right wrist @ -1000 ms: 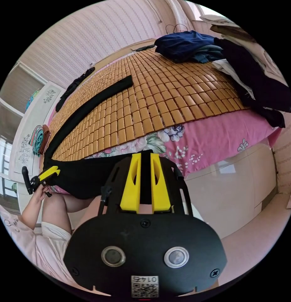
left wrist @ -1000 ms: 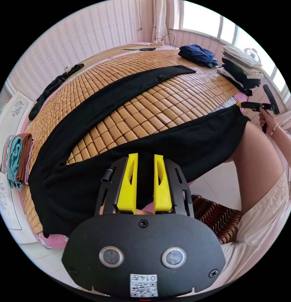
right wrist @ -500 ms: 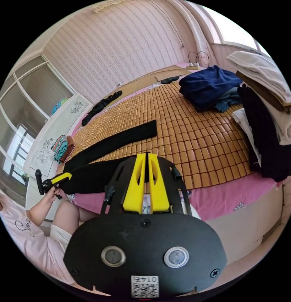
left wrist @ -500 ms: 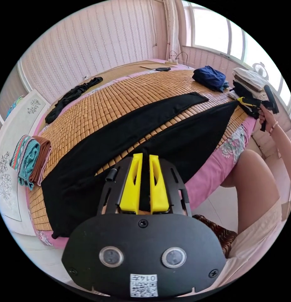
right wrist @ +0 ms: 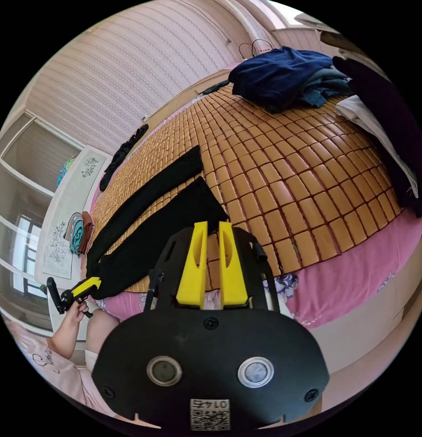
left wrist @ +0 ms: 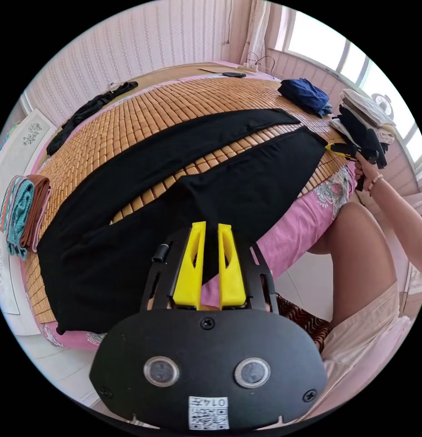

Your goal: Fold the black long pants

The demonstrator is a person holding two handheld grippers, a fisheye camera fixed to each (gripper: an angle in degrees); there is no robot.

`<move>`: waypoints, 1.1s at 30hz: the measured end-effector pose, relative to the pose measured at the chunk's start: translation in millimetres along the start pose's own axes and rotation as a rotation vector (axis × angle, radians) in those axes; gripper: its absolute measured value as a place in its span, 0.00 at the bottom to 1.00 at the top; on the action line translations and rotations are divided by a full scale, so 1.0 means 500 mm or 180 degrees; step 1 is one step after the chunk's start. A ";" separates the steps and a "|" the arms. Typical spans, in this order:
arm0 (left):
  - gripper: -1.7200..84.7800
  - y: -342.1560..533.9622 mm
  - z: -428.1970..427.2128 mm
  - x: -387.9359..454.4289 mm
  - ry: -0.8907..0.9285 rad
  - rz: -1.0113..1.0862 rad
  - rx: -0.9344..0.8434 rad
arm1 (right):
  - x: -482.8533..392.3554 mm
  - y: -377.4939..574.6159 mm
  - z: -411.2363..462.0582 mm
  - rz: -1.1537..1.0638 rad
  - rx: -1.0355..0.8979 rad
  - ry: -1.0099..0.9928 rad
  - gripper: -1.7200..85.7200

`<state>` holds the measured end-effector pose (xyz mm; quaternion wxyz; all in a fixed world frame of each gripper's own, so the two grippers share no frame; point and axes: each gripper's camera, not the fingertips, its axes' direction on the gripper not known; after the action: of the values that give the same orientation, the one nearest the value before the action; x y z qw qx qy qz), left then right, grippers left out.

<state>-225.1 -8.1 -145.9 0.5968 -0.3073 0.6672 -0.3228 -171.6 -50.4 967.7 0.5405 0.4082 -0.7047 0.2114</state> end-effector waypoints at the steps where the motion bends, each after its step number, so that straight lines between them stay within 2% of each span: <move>1: 0.08 0.002 0.015 -0.001 0.0129 -0.0010 -0.0108 | 0.008 0.007 0.005 0.0085 0.0079 0.0003 0.03; 4: 0.08 0.010 0.028 0.002 0.0116 0.0089 -0.0170 | 0.043 0.023 -0.013 0.0298 0.0070 -0.0275 0.03; 10: 0.08 0.033 -0.001 -0.004 0.0195 0.0158 -0.0109 | 0.077 0.094 -0.112 0.0275 0.0206 -0.0194 0.02; 14: 0.07 0.059 0.001 -0.021 0.0382 0.0118 -0.0037 | 0.100 0.123 -0.090 0.0359 -0.0105 -0.0131 0.03; 20: 0.08 0.108 -0.062 -0.064 0.0539 -0.0002 0.0050 | 0.114 0.153 -0.086 0.0568 0.0106 -0.0325 0.03; 24: 0.09 0.200 -0.149 -0.180 0.0718 -0.0687 0.0386 | 0.116 0.171 -0.084 0.0706 0.0271 -0.0242 0.06; 26: 0.10 0.259 -0.182 -0.254 0.0603 -0.1127 0.0456 | 0.118 0.181 -0.084 0.0831 0.0374 -0.0275 0.08; 29: 0.11 0.367 -0.227 -0.372 0.0216 -0.1745 0.0415 | 0.103 0.186 -0.065 0.0793 0.0345 -0.0304 0.09; 33: 0.13 0.502 -0.287 -0.497 -0.0355 -0.2399 0.0335 | 0.067 0.176 -0.020 0.0690 0.0102 -0.0327 0.05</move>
<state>-349.6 349.9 -186.2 0.4866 -0.5171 0.4565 -0.5361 -239.4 -3.8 1014.7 0.4710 0.3486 -0.7680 0.2587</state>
